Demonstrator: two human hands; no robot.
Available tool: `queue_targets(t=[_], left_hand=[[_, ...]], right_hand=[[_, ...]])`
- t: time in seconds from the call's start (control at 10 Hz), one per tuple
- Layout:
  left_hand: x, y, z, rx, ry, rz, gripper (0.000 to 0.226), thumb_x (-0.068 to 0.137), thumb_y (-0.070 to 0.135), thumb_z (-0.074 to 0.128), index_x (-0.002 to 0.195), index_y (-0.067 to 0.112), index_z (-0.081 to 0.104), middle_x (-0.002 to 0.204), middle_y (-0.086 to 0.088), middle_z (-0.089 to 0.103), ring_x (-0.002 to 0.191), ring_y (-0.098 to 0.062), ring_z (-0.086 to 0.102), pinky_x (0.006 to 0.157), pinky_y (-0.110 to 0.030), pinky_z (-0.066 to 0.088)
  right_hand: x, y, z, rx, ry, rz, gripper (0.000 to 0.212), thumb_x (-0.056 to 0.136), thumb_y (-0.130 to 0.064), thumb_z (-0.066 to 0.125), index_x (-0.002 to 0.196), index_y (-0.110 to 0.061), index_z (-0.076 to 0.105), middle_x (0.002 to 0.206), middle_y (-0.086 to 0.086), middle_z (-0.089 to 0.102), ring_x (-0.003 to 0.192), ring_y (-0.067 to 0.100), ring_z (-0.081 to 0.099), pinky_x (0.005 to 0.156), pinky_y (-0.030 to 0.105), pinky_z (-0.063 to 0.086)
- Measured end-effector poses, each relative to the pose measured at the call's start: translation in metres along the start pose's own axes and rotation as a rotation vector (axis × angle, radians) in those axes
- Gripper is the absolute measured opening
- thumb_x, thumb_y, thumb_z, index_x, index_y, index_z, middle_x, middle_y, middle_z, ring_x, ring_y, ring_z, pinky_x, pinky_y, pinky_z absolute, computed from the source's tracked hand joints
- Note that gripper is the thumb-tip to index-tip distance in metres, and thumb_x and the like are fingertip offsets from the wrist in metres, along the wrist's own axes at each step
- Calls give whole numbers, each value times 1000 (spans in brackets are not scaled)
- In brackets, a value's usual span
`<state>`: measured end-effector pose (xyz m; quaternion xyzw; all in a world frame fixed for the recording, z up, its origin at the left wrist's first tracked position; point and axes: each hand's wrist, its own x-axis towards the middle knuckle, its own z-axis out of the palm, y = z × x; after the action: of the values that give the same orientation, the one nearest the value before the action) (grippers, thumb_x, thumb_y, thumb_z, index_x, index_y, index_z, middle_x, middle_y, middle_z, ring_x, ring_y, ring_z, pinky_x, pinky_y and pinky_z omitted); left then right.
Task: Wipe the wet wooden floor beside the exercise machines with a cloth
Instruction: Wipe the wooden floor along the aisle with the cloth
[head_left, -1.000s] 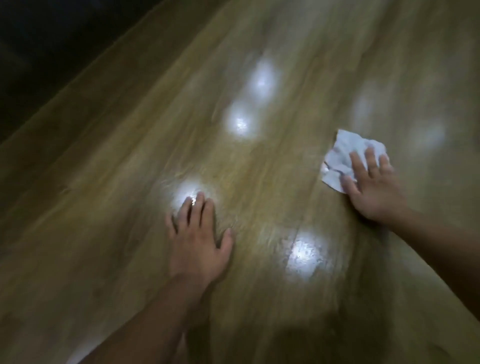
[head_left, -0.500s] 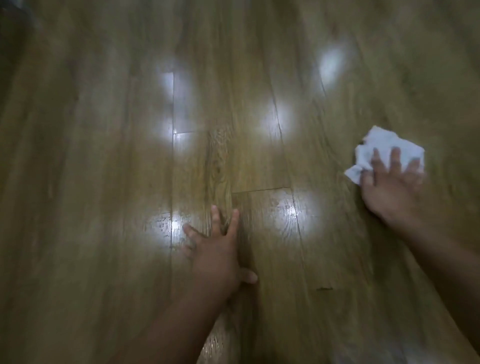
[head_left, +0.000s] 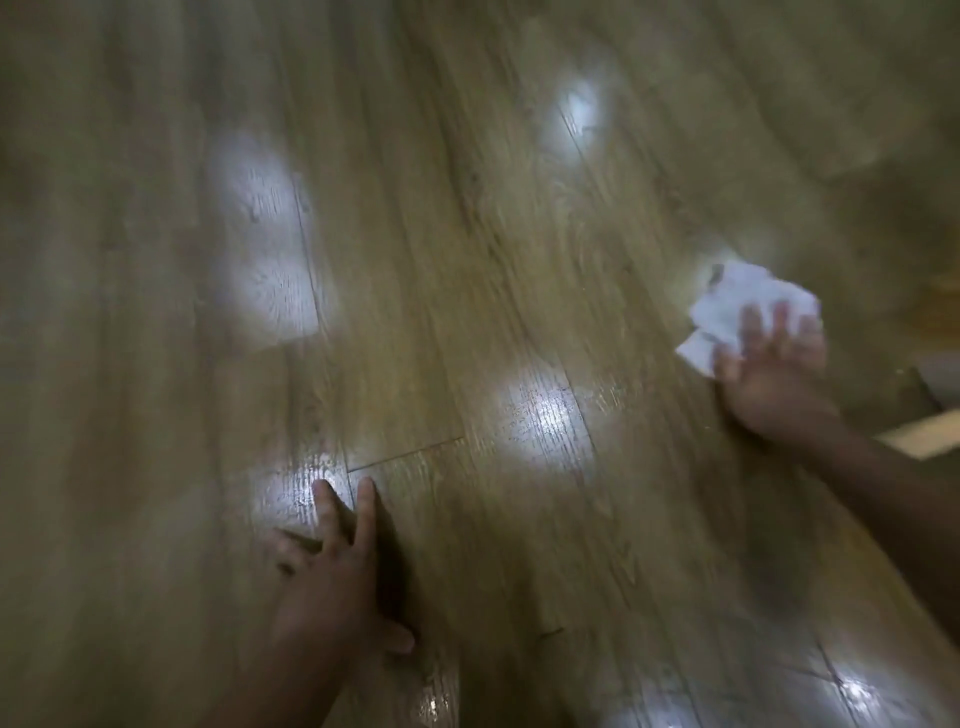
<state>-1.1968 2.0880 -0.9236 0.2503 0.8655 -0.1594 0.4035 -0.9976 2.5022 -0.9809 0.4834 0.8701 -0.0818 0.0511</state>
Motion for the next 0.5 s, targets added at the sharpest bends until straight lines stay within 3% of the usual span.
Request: queue_targets(t=[0.1, 0.2, 0.3, 0.4, 0.5], left_hand=[[1, 1, -1, 2, -15, 39, 153, 61, 57, 84, 141, 27, -43, 150, -16, -44, 137, -65, -14, 109, -56, 35], [3, -1, -1, -7, -3, 32, 154, 60, 58, 84, 137, 29, -47, 149, -16, -46, 135, -66, -18, 109, -59, 32], [5, 7, -7, 35, -35, -10, 158, 57, 64, 83, 135, 24, -49, 145, -23, -47, 134, -69, -12, 111, -65, 25], [6, 15, -7, 50, -50, -48, 158, 52, 60, 86, 140, 22, -38, 138, -29, -51, 132, -72, -7, 110, -66, 26], [11, 14, -8, 2, -41, -44, 156, 50, 54, 89, 142, 25, -33, 130, -27, -58, 132, -73, -10, 111, -65, 28]], right_hand=[[23, 18, -30, 140, -103, 585, 72, 97, -48, 19, 158, -11, 9, 163, 25, 4, 149, 48, 4, 120, 63, 8], [6, -33, -29, 180, -122, 571, 74, 94, -49, 15, 159, -18, 5, 165, 21, -4, 150, 48, -3, 119, 63, 0], [-82, -101, 14, -11, -181, -19, 78, 87, -57, -2, 159, -27, -8, 164, 12, -21, 148, 46, -20, 118, 54, -17], [-105, -94, 19, 11, -297, -180, 84, 83, -65, -8, 158, -27, -12, 160, 5, -29, 147, 41, -28, 117, 50, -20], [-31, -10, -10, 332, -150, 132, 90, 85, -64, 2, 159, -15, 16, 166, 18, 6, 150, 46, 10, 118, 63, -5]])
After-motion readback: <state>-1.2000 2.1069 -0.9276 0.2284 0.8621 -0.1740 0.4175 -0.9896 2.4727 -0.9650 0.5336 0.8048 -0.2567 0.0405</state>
